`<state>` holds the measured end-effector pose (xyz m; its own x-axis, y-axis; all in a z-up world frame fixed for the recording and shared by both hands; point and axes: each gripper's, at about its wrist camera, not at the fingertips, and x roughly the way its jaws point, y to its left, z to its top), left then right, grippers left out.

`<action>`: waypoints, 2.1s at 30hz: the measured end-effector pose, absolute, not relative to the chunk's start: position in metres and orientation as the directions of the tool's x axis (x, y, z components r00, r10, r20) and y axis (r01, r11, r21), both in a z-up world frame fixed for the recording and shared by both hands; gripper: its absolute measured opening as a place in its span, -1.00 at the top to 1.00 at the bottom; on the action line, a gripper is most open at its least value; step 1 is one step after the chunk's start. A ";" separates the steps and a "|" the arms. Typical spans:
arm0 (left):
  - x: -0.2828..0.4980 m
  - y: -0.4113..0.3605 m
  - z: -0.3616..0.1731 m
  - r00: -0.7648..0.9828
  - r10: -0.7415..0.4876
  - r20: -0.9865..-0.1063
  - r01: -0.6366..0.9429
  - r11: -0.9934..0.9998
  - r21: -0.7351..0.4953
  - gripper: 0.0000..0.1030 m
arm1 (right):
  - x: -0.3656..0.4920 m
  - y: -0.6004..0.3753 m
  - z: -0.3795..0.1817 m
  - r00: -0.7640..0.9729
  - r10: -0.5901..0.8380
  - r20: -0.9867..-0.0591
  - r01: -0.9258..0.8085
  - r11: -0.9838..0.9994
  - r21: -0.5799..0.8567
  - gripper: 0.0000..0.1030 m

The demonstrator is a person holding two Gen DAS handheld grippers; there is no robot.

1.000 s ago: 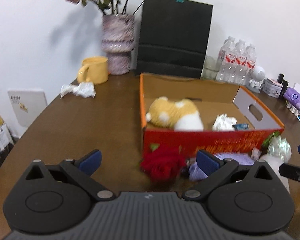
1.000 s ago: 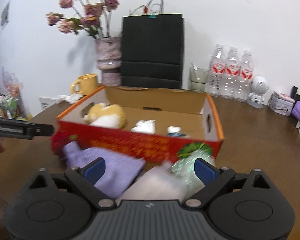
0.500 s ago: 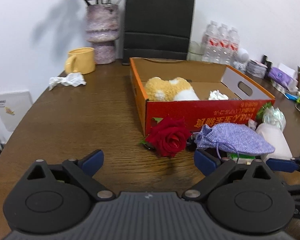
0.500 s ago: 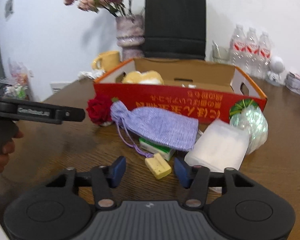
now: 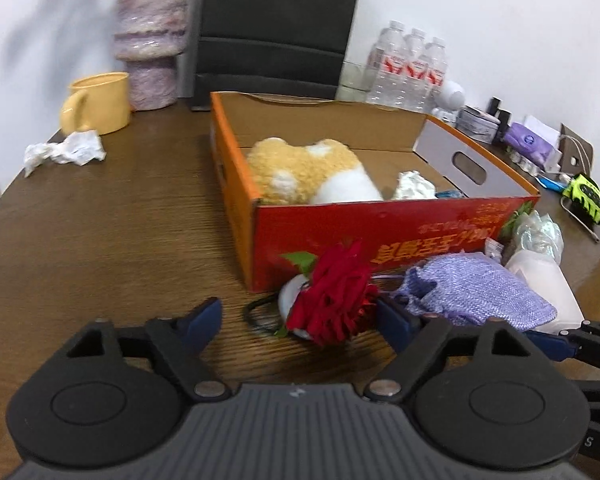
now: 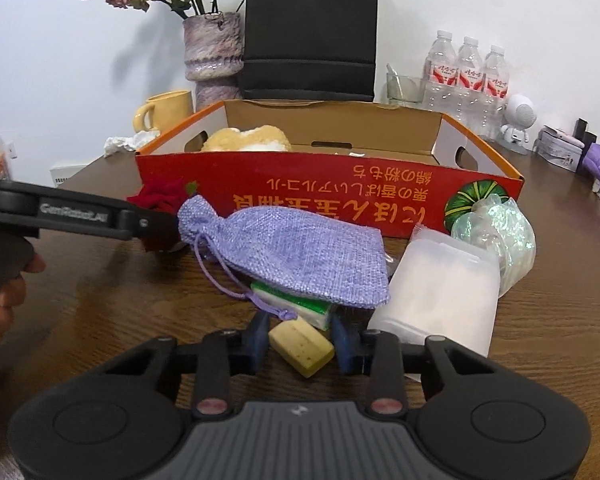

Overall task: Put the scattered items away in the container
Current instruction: 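Grasp the red rose with the left gripper while the right grasps the yellow soap bar, then carry the rose and soap bar into the box and open both grippers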

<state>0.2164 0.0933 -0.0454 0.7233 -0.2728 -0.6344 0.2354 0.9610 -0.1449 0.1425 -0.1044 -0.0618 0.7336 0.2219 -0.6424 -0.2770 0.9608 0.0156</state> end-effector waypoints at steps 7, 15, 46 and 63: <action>0.208 0.093 -0.048 0.732 -0.300 -0.612 0.271 0.952 -0.142 0.09 | 0.138 -0.102 -0.062 0.742 0.203 -0.639 -0.246 0.969 0.023 0.37; 0.201 0.095 -0.045 0.736 -0.291 -0.611 0.264 0.955 -0.136 0.09 | 0.136 -0.099 -0.059 0.739 0.207 -0.641 -0.243 0.969 0.032 0.37; 0.147 0.084 -0.039 0.748 -0.223 -0.625 0.184 0.975 -0.128 0.10 | 0.097 -0.109 -0.063 0.786 0.278 -0.553 -0.331 0.944 0.004 0.38; 0.122 0.067 0.002 0.802 -0.175 -0.571 0.097 0.981 -0.165 0.10 | 0.095 -0.133 -0.021 0.802 0.407 -0.438 -0.464 0.885 -0.027 0.38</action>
